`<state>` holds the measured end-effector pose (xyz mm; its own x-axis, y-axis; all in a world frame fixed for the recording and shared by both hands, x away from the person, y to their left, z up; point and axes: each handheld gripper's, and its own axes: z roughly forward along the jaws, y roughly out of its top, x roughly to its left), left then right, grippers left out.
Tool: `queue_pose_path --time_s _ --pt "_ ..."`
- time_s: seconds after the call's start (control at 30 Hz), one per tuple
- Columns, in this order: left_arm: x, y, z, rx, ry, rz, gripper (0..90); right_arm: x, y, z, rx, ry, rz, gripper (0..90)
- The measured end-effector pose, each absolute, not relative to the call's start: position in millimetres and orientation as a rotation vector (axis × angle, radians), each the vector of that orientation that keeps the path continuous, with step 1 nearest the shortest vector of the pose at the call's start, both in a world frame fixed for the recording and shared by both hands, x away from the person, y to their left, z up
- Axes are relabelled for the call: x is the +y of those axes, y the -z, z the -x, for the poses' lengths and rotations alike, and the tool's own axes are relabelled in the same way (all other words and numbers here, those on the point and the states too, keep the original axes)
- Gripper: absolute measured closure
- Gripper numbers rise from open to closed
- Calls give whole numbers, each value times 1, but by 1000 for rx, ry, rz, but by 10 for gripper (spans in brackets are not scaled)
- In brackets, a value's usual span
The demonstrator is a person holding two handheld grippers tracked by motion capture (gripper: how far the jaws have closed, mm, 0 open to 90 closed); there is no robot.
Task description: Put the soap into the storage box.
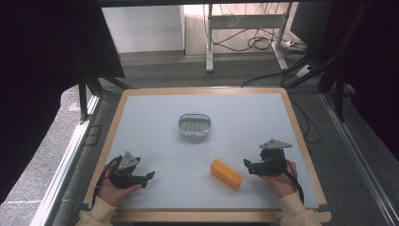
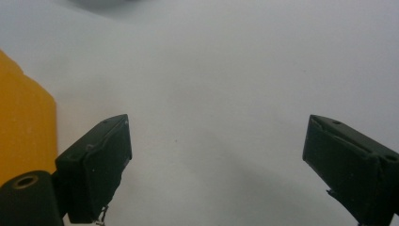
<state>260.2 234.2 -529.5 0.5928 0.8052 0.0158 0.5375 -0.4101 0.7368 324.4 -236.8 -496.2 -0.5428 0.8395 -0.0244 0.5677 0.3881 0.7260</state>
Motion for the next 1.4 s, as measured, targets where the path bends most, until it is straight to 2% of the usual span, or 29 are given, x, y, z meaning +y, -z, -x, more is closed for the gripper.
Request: queue_pose_path --time_s 0.7,1.4 --pt "235 529 -261 1062 -484 -2107 202 -238 483 -323 2285 -985 -1222 144" --pt "234 529 -260 1053 -479 -2115 202 -227 452 -317 2338 -998 -1155 208"
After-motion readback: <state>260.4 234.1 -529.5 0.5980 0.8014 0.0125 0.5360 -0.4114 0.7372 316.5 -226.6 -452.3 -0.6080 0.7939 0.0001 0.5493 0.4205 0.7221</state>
